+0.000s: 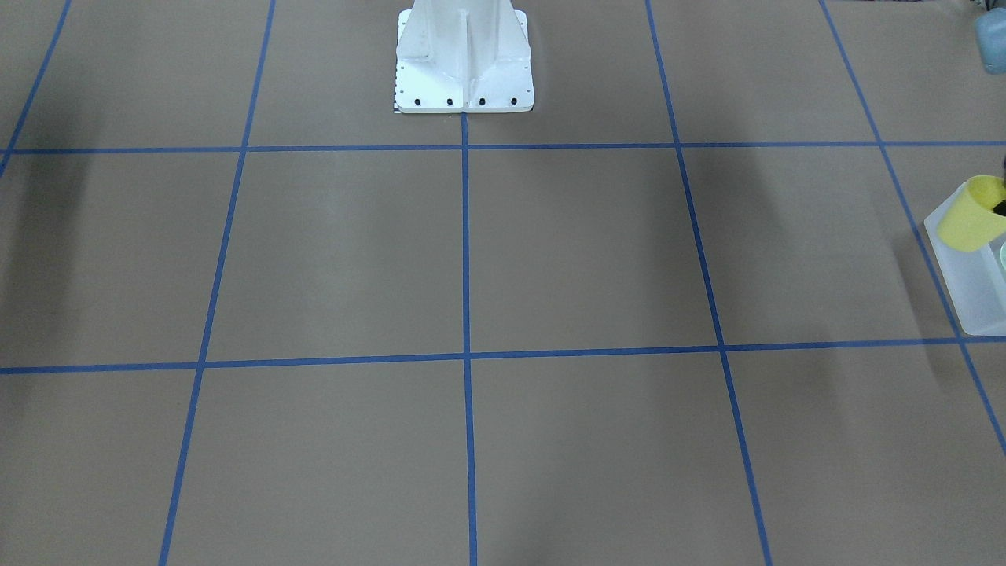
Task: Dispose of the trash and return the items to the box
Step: 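Grasp the yellow cup with the left gripper and move it into the clear box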
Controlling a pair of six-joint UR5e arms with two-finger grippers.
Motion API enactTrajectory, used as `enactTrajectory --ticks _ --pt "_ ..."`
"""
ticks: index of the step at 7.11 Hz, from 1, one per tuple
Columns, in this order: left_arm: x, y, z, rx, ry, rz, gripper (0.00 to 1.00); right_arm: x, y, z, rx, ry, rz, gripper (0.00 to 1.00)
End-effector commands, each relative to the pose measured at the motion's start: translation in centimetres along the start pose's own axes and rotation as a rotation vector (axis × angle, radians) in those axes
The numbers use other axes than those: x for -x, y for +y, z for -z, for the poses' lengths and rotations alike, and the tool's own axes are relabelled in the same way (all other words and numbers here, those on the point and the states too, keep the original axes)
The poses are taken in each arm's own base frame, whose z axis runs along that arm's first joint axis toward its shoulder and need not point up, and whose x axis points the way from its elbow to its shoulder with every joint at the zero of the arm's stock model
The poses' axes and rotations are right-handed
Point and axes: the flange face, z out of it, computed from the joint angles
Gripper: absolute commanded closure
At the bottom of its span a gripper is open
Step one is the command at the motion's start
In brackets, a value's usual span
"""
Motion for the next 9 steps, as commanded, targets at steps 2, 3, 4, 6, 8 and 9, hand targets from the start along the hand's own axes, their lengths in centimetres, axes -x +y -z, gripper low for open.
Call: enactTrajectory --ticks 2,3,4,6,8,9 --pt "17.5 2.8 -3.5 0.084 0.001 -0.119 1.00 3.1 -0.5 -2.3 0.018 -0.003 -0.017 0.00" --pt "21.1 3.8 -5.7 0.090 0.007 -0.135 1.00 3.8 -0.5 -2.8 0.024 -0.007 -0.015 0.00" --pt "22.8 5.2 -7.5 0.082 0.005 -0.149 1.00 4.0 -0.5 -3.1 0.029 -0.008 -0.013 0.00" --pt "24.8 6.8 -9.6 0.111 0.013 -0.118 1.00 3.9 -0.4 -3.4 0.031 0.008 -0.010 0.00" --pt "25.7 7.3 -10.3 0.126 0.019 -0.074 1.00 3.7 -0.4 -3.6 0.034 0.011 -0.014 0.00" --pt "26.2 6.7 -10.8 0.130 0.018 -0.069 1.00 3.7 -0.4 -3.6 0.034 0.011 -0.012 0.00"
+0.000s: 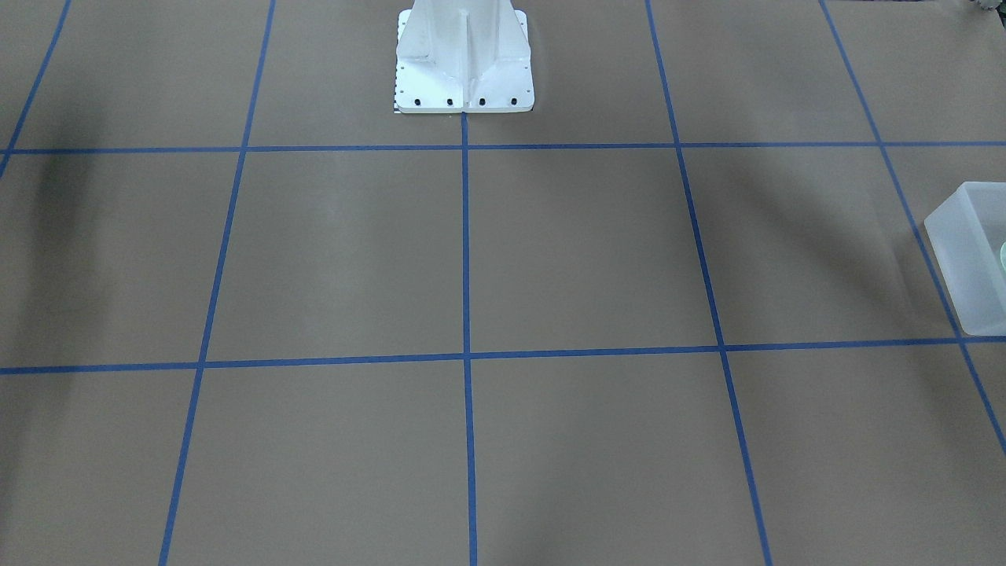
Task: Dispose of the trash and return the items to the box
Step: 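Release the yellow cup beside the green bowl and raise the left gripper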
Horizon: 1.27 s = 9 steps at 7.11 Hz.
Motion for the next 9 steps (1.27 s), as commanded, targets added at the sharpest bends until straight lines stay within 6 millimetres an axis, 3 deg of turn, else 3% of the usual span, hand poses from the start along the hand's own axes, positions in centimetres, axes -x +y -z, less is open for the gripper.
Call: enactTrajectory --ticks 1,5,7,8,9 --pt "1.6 -0.9 -1.1 0.021 0.008 0.057 1.00 0.0 0.0 -0.1 0.002 0.001 0.000 0.00" --pt "2.6 -0.4 -2.3 -0.002 -0.004 0.092 1.00 0.2 -0.1 0.0 0.000 -0.002 0.003 0.00" --pt "2.7 -0.1 -2.5 0.003 -0.002 0.099 0.73 0.2 -0.1 0.0 0.001 -0.001 0.002 0.00" --pt "2.8 0.0 -2.5 0.004 -0.002 0.099 0.47 0.2 -0.1 0.0 0.001 -0.001 0.002 0.00" --pt "2.5 -0.4 -2.2 -0.003 -0.006 0.092 0.30 0.1 -0.1 -0.1 0.001 0.000 0.001 0.00"
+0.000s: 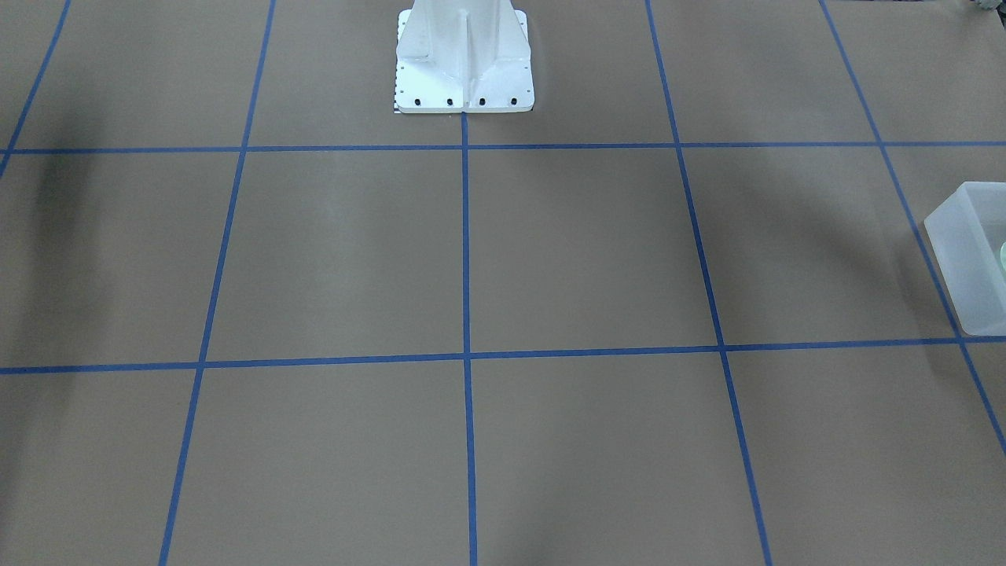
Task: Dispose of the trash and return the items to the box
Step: 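Release the yellow cup beside the green bowl and raise the left gripper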
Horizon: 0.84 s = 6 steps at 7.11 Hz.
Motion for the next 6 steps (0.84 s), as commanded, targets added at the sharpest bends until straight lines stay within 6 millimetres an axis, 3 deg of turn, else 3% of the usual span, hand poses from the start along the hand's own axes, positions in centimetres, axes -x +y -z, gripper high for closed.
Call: enactTrajectory --ticks 1,3,4,5,6 --pt "-0.5 -0.8 0.7 -0.013 -0.014 -0.015 0.22 0.0 0.0 0.0 0.000 0.000 0.000 0.00" --pt "-2.1 -2.8 2.8 -0.045 -0.026 -0.045 0.22 0.2 0.0 0.2 -0.003 -0.001 0.004 0.00" --pt "-2.0 -3.3 4.8 -0.082 -0.037 -0.049 0.22 0.3 0.0 0.3 -0.005 -0.003 0.006 0.00" --pt "-2.8 -4.3 8.2 -0.132 -0.052 -0.043 0.22 0.3 0.0 0.3 -0.004 -0.005 0.004 0.00" --pt "-4.8 -5.8 11.2 -0.143 -0.054 -0.042 0.22 0.4 0.0 0.3 -0.005 -0.007 0.004 0.00"
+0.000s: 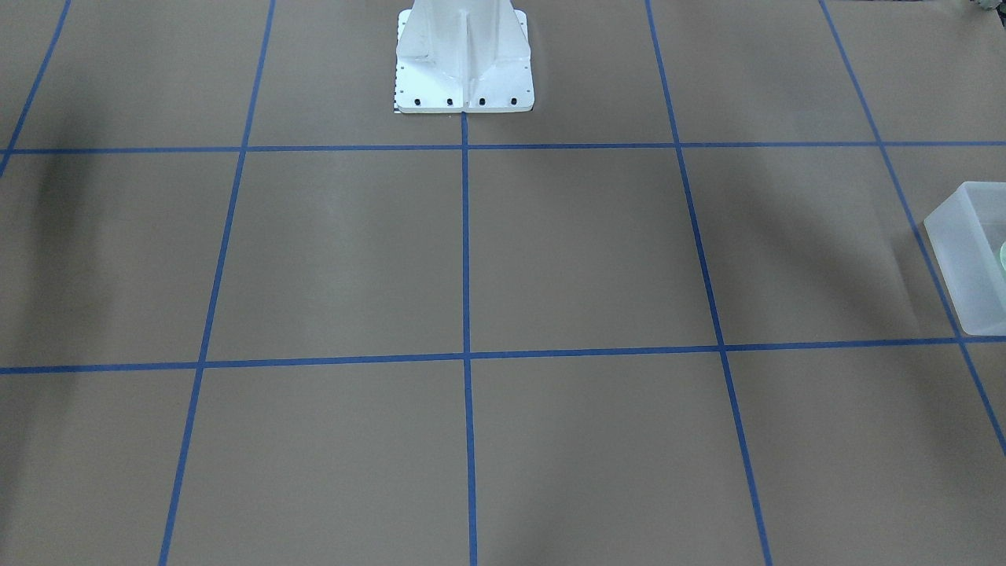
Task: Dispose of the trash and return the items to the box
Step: 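Release the yellow cup beside the green bowl and raise the left gripper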
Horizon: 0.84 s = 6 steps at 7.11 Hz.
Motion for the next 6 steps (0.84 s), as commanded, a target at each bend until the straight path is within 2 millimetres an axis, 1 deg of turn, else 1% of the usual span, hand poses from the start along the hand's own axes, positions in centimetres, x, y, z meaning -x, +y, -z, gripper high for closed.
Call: enactTrajectory --ticks 1,2,3,4,5,6 --pt "-4.3 -3.1 6.6 -0.038 -0.008 0.017 0.18 0.3 0.1 0.2 -0.003 -0.003 0.003 0.00" --pt "-7.8 -4.5 10.3 -0.074 -0.007 0.060 0.17 0.9 0.0 0.7 -0.012 -0.005 -0.009 0.00" --pt "-12.2 -5.4 13.1 -0.103 0.024 0.120 0.13 1.5 0.1 0.7 -0.015 -0.004 -0.002 0.00" --pt "-18.7 -7.0 13.7 -0.088 0.070 0.141 0.12 1.5 0.1 0.7 -0.014 -0.004 -0.003 0.00" --pt "-24.7 -7.1 14.8 -0.085 0.086 0.165 0.10 1.7 0.1 0.8 -0.017 -0.005 0.000 0.00" --pt "-29.3 -6.5 14.3 -0.066 0.102 0.206 0.09 2.0 0.1 1.2 -0.023 -0.006 0.008 0.00"
